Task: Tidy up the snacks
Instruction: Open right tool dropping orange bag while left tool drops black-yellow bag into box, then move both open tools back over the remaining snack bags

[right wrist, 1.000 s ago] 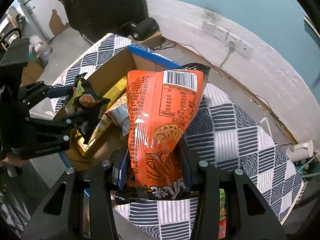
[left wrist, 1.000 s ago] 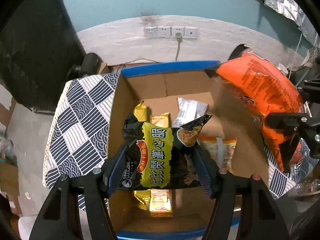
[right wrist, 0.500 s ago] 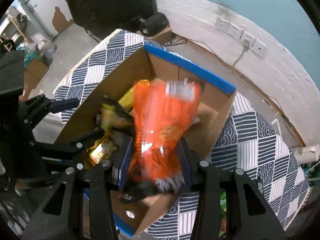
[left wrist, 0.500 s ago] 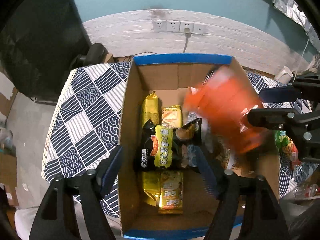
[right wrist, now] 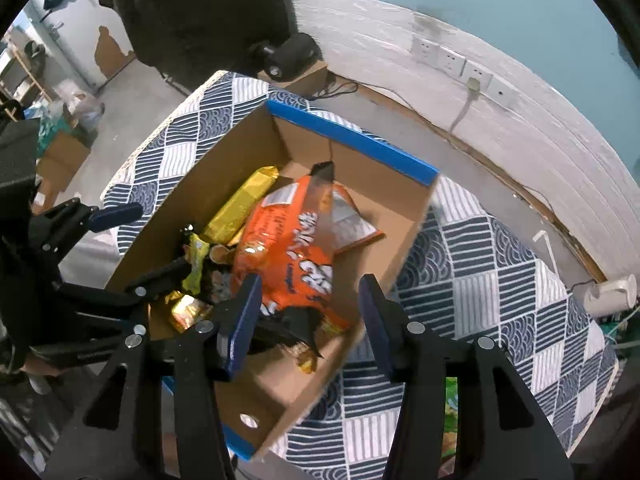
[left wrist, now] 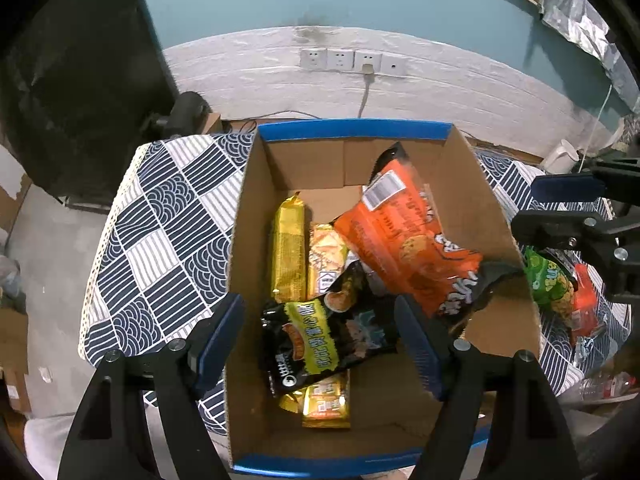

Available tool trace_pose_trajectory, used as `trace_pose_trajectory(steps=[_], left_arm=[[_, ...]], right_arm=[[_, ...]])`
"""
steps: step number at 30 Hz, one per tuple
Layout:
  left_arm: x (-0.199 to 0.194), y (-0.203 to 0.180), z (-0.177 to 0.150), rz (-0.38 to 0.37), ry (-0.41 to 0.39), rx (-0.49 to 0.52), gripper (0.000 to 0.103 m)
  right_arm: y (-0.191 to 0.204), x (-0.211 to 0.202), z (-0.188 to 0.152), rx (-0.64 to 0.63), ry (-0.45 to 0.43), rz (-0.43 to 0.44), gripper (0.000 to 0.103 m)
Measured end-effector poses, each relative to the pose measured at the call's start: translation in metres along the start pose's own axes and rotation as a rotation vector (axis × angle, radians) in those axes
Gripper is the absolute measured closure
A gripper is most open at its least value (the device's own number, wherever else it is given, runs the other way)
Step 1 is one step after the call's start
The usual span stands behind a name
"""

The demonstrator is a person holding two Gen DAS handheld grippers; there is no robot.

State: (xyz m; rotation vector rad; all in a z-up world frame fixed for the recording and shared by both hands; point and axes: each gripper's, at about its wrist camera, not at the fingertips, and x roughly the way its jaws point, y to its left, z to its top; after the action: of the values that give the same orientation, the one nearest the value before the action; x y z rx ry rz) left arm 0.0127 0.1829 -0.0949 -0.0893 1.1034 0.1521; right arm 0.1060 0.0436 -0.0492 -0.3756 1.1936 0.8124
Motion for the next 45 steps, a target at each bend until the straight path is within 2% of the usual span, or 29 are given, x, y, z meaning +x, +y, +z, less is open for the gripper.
trace_pose_trajectory(steps=[4, 27, 45], left_arm=[[-0.003, -0.010, 0.003, -0.017, -0.001, 0.010, 0.024], [-0.019, -0.120, 0.016, -0.136, -0.004, 0.136, 0.024], [-0.004, -0.205, 0.005, -0.181, 0.070, 0.272, 0.024]], right_arm=[[-0.012, -0.009, -0.010, 0.011, -0.010, -0.009, 0.047], [-0.113, -0.054, -0.085, 0.137, -0.032, -0.066, 0.046], [-0.173, -0.061, -0.155, 0.253, -0.008, -0.085, 0.046]])
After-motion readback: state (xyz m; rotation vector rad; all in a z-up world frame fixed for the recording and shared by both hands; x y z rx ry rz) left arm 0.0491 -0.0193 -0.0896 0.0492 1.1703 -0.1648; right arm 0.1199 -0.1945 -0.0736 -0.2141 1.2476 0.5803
